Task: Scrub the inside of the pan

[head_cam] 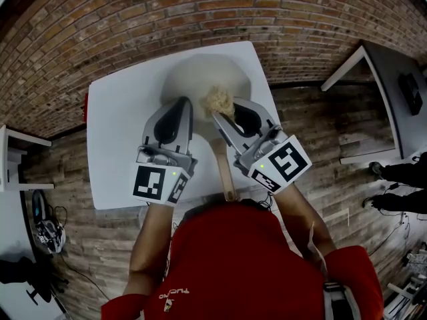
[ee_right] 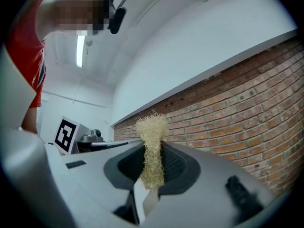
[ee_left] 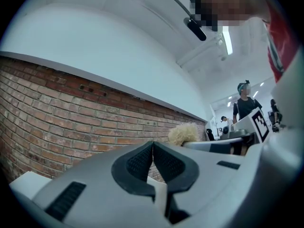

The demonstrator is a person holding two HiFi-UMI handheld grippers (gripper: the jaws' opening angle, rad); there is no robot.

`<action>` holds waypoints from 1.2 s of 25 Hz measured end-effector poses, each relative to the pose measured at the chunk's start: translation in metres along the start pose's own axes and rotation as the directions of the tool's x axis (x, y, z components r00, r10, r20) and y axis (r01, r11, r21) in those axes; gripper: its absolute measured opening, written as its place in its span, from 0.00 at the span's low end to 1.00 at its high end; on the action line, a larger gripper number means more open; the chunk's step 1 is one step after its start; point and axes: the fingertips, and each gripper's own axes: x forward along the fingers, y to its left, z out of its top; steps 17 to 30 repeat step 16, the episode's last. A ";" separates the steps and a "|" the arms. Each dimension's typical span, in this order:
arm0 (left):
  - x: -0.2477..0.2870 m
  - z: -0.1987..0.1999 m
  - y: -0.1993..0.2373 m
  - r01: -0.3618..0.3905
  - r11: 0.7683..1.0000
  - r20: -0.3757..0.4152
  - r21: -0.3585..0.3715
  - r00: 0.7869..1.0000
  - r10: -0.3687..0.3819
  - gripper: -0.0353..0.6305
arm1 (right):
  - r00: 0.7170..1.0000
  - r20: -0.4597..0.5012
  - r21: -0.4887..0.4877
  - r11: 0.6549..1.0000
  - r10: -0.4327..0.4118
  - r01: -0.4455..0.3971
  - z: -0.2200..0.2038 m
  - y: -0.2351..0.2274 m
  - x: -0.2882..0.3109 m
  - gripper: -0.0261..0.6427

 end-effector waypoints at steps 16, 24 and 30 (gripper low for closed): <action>-0.005 0.003 0.002 0.006 1.000 -0.003 0.003 1.000 -0.006 0.08 | 1.000 0.002 0.001 1.000 0.001 -0.001 0.003 0.004 0.001 0.17; -0.005 0.003 0.002 0.006 1.000 -0.003 0.003 1.000 -0.006 0.08 | 1.000 0.002 0.001 1.000 0.001 -0.001 0.003 0.004 0.001 0.17; -0.005 0.003 0.002 0.006 1.000 -0.003 0.003 1.000 -0.006 0.08 | 1.000 0.002 0.001 1.000 0.001 -0.001 0.003 0.004 0.001 0.17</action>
